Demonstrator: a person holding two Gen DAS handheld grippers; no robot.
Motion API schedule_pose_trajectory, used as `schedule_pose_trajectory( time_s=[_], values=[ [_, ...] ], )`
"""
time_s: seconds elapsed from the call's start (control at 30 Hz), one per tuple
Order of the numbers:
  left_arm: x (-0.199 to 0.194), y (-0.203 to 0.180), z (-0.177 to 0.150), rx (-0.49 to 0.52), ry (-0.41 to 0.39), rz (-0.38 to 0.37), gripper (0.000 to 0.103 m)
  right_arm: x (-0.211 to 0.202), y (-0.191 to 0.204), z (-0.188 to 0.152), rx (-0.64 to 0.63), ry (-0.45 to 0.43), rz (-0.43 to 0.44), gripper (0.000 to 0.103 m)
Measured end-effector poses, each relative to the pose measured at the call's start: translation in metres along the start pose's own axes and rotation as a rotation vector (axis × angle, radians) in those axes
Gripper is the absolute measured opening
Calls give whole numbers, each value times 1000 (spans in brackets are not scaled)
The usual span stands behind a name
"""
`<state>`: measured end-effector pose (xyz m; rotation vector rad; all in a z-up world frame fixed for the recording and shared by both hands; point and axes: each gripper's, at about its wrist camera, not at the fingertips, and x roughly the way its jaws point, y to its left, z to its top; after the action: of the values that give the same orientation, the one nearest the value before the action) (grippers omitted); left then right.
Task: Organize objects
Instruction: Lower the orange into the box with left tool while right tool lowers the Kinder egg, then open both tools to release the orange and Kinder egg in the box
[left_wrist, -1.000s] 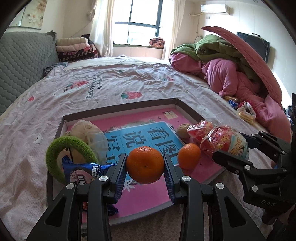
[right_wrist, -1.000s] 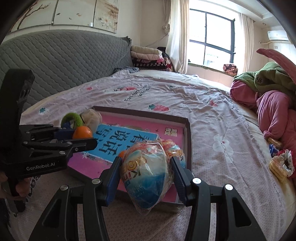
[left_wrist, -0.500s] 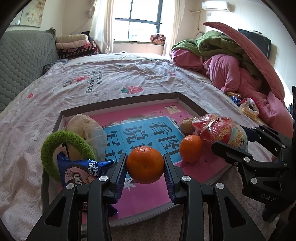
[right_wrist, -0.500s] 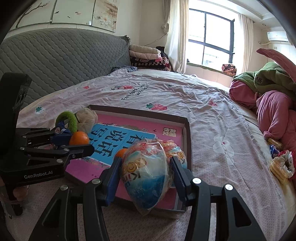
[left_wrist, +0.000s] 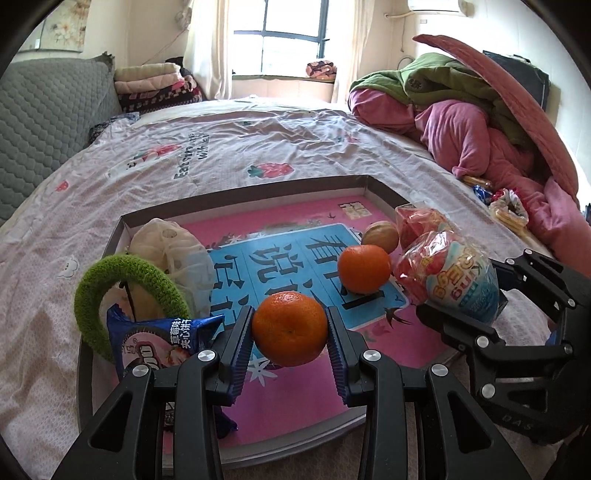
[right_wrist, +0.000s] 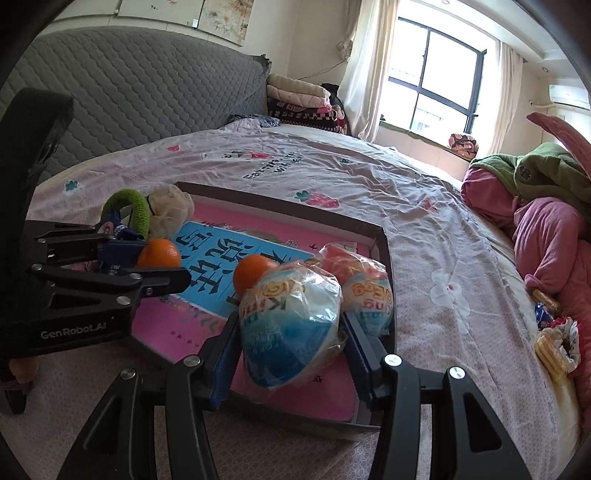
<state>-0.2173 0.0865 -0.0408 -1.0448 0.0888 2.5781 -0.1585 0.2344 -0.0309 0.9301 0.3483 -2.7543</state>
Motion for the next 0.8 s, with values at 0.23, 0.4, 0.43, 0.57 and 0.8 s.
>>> schedule_pose_trajectory(
  time_s=[0.23,0.4,0.43,0.57,0.8],
  values=[
    [6,-1,1,1,16,14,39,3,-1,-1,13,25,0,53],
    [8,-2,0,4,21,19,39,2,-3,-1,31,38,12,53],
    [8,-2,0,4,21,18,39,2,-3,-1,34,40,14,53],
    [10,-2,-2,8,23,20,39,1,-3,-2,37,40,15,53],
    [12,-3,-3,10,30,29,39,2,-4,-2,41,42,16,53]
  ],
)
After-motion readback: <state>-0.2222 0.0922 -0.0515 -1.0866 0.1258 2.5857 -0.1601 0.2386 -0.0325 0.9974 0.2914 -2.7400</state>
